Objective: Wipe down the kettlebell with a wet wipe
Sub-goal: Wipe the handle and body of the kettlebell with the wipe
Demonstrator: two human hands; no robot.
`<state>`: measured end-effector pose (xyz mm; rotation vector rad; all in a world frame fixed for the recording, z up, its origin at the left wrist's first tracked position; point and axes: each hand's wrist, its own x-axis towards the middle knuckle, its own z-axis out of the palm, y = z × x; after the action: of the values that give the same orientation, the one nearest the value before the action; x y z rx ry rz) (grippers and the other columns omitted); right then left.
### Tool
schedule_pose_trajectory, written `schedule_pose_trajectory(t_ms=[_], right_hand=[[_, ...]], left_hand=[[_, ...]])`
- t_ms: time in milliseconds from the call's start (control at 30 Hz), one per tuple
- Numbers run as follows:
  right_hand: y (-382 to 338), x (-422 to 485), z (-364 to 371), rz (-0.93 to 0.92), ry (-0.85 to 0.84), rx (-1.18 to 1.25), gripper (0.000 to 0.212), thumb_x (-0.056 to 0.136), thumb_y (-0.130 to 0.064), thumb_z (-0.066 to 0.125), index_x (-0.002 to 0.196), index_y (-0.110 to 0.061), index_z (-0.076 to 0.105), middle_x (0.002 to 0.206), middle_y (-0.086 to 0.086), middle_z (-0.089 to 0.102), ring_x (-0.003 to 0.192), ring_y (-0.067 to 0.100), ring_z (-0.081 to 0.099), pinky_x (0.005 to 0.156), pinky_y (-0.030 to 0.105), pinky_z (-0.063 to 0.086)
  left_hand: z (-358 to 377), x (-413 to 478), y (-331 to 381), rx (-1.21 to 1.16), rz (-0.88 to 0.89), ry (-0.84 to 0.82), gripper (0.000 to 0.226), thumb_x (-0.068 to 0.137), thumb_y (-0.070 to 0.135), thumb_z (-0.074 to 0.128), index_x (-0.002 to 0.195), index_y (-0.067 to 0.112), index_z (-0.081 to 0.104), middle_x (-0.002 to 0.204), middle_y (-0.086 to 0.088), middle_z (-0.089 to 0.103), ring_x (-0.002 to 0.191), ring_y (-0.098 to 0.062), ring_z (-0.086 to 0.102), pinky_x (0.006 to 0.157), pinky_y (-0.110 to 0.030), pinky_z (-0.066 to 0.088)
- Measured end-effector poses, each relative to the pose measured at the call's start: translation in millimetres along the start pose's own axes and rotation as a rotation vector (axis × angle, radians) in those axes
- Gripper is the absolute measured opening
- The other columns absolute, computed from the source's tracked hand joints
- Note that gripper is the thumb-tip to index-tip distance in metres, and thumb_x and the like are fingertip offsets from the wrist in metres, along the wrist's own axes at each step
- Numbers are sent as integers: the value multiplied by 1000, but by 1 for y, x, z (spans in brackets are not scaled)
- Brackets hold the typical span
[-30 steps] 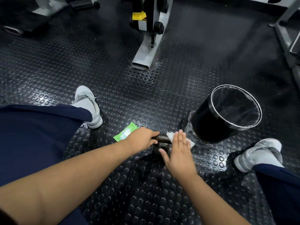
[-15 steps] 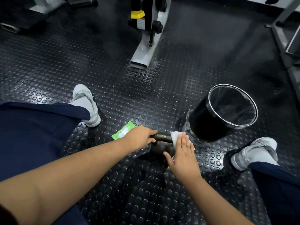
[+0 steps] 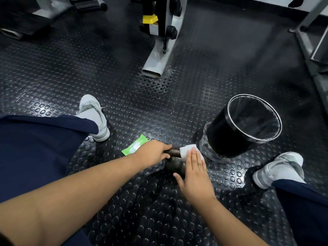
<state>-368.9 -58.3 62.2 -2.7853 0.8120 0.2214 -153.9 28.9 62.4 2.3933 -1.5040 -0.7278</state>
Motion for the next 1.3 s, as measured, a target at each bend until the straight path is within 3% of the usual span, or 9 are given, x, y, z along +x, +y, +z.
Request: schedule_pose_trajectory(t_ms=[167, 267, 367, 567, 633, 767, 933, 1133, 1300], right_hand=[[-22, 7, -4, -54, -23, -38, 97, 102, -69, 22, 160, -4, -19, 167, 15, -28, 155, 27, -28, 126, 43, -13], [-32, 21, -5, -83, -16, -45, 96, 103, -67, 25, 161, -3, -16, 169, 16, -24, 156, 29, -25, 126, 44, -14], [-42, 29, 0, -110, -18, -49, 95, 103, -67, 26, 162, -2, -11, 169, 17, -21, 156, 30, -23, 129, 49, -5], [-30, 4, 17, -146, 20, -70, 93, 102, -62, 32, 163, -1, -4, 170, 18, -17, 158, 29, -20, 129, 51, 5], [-30, 1, 19, -150, 20, -84, 93, 102, -62, 33, 163, -1, -2, 170, 19, -16, 158, 30, -19, 129, 52, 6], [-47, 16, 10, -131, -16, -57, 96, 102, -64, 31, 161, 0, -10, 168, 18, -24, 156, 31, -25, 129, 50, -4], [-51, 18, 8, -122, -17, -92, 101, 101, -66, 35, 160, 3, -10, 168, 19, -23, 155, 33, -24, 128, 50, -5], [-41, 5, 14, -145, -4, -95, 96, 103, -64, 31, 161, 1, -10, 168, 17, -25, 155, 29, -27, 126, 48, -9], [-49, 24, 3, -123, -29, -68, 98, 102, -66, 29, 160, 1, -12, 167, 19, -26, 155, 32, -26, 129, 51, -5]], left_hand=[[0, 2, 2, 13, 13, 16, 45, 98, 40, 63, 142, 32, 58, 119, 4, 74, 109, -19, 68, 91, -35, 55], [-2, 2, 5, 21, 29, 3, 18, 96, 36, 63, 110, 27, 71, 93, 2, 74, 91, -22, 68, 78, -38, 55], [-3, 1, 4, 22, 28, 8, 8, 93, 29, 61, 98, 26, 67, 87, 3, 72, 81, -22, 68, 72, -40, 55], [-2, 0, 2, -13, 57, 16, 36, 95, 33, 59, 131, 38, 62, 103, 7, 77, 89, -17, 71, 76, -34, 57], [-2, 0, 0, -22, 56, 17, 37, 94, 36, 56, 131, 37, 62, 105, 7, 77, 87, -15, 71, 76, -34, 58], [-7, -1, 5, 30, 16, -15, 10, 92, 22, 53, 88, 21, 63, 80, 0, 70, 55, -12, 55, 59, -34, 50], [-11, -4, 10, 14, 10, 2, 20, 93, 19, 53, 73, 20, 52, 73, 0, 65, 53, -12, 49, 52, -31, 40], [-12, -7, 9, -30, 60, 28, 20, 98, 27, 53, 106, 34, 69, 82, 1, 72, 49, -5, 49, 49, -22, 34], [-13, -6, 12, 18, 10, 5, 13, 91, 17, 54, 79, 24, 56, 83, -1, 70, 68, -19, 57, 61, -33, 45]])
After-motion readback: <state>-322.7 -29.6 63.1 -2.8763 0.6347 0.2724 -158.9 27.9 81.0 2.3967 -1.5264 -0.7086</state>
